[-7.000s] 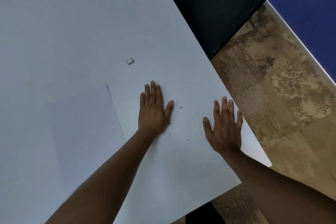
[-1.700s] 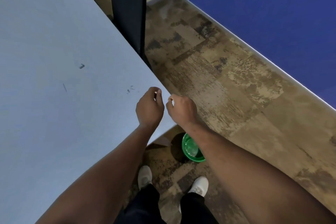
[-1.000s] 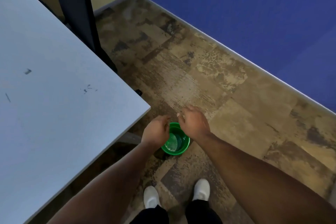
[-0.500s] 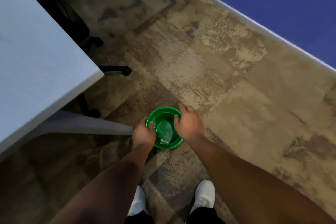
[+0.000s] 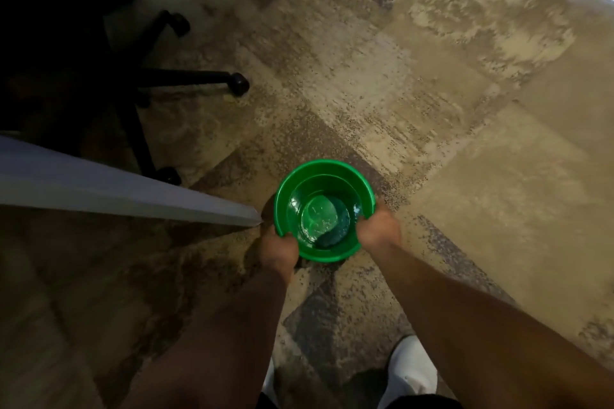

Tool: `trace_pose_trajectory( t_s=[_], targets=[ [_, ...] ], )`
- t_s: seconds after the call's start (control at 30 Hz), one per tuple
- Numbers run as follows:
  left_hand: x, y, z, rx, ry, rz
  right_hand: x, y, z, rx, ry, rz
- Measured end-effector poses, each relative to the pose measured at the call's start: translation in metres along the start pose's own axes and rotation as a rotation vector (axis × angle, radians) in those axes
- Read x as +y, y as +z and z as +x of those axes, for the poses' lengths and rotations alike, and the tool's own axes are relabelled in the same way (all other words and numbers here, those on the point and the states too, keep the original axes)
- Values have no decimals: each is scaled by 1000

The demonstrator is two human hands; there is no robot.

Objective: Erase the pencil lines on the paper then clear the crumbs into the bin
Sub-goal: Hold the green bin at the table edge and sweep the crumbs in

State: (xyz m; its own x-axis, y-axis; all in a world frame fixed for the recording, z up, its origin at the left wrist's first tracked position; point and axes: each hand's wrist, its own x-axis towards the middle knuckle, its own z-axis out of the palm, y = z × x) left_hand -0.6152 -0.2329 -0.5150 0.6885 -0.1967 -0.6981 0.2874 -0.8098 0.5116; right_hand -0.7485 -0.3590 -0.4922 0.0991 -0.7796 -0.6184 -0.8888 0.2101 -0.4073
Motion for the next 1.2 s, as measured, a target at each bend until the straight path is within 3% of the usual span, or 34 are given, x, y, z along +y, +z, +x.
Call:
trace_pose_trajectory(
  t_s=[0.3, 0.83, 1.2],
  targets=[
    [-4, 0, 1, 9, 37, 58, 4, -36, -12, 13, 131, 121],
    [187, -149, -260, 4, 181, -31, -86, -276, -195, 78, -70, 218],
    [278, -229, -409, 108, 276, -88, -161, -419, -298, 132, -226, 264]
  ],
)
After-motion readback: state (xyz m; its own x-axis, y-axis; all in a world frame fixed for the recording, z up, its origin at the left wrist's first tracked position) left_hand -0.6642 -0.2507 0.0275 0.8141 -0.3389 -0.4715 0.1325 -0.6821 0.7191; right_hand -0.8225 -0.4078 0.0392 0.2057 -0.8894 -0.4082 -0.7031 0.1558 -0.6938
